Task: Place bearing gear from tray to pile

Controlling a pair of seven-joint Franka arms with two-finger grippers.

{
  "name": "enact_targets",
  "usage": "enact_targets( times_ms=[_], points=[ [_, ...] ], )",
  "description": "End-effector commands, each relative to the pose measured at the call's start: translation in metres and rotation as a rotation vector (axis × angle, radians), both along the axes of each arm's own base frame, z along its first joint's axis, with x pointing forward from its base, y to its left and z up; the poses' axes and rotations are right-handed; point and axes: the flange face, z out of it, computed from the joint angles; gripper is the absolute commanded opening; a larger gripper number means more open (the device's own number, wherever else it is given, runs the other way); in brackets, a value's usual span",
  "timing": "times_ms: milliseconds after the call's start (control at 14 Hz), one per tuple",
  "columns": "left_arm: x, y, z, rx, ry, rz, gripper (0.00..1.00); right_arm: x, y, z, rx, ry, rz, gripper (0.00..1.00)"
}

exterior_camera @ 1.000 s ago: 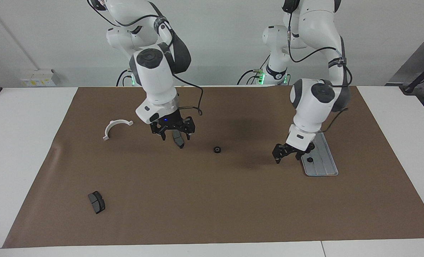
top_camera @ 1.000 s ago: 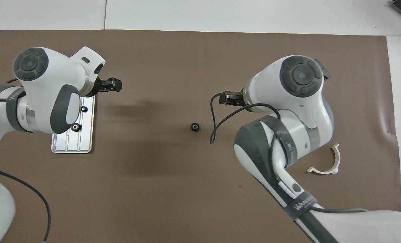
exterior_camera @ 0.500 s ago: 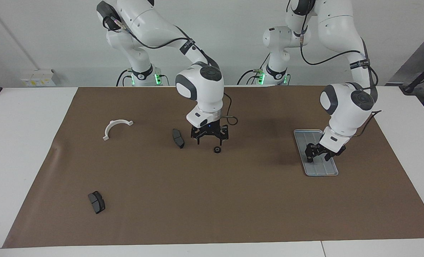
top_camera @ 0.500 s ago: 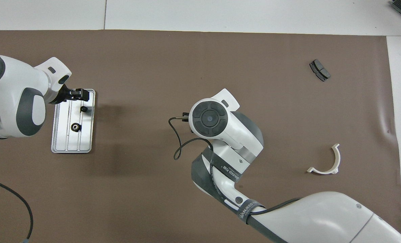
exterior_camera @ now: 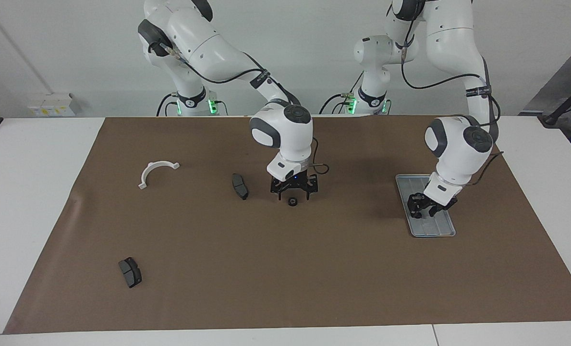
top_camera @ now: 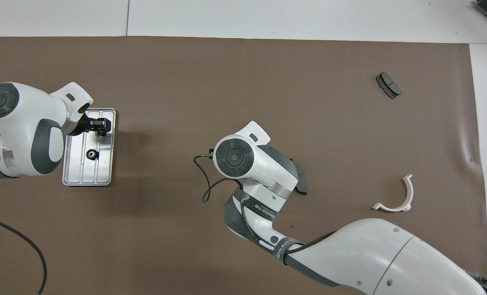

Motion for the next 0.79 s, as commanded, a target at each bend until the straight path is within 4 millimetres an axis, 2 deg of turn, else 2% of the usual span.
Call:
enact_targets(
  times_ms=[0,143,286,357,571,643,714],
  points=[
    [-0.012,0.001,-0.001,0.01,-0.006,0.009,0.57,0.001,0.003,-0.005,0.022,-0.036,0.03,0.98],
    [-0.015,0.001,-0.006,0.009,0.004,0.023,0.54,-0.006,0.0,-0.017,0.015,-0.027,0.038,0.91],
    [-0.018,0.001,-0.011,0.007,0.0,0.052,0.5,-0.006,0.0,-0.017,0.021,-0.03,0.036,0.85],
    [-0.021,0.001,-0.011,0.007,0.0,0.052,0.48,-0.008,-0.003,-0.023,0.016,-0.022,0.035,0.79],
    [-0.024,0.001,-0.014,0.008,0.009,0.053,0.44,-0.009,-0.004,-0.024,0.016,-0.021,0.032,0.69],
    [-0.025,0.0,-0.015,0.007,0.012,0.061,0.41,-0.009,-0.004,-0.023,0.016,-0.022,0.034,0.63],
    [-0.027,0.0,-0.016,0.006,0.014,0.07,0.38,-0.009,-0.004,-0.023,0.02,-0.025,0.033,0.62]
  ],
)
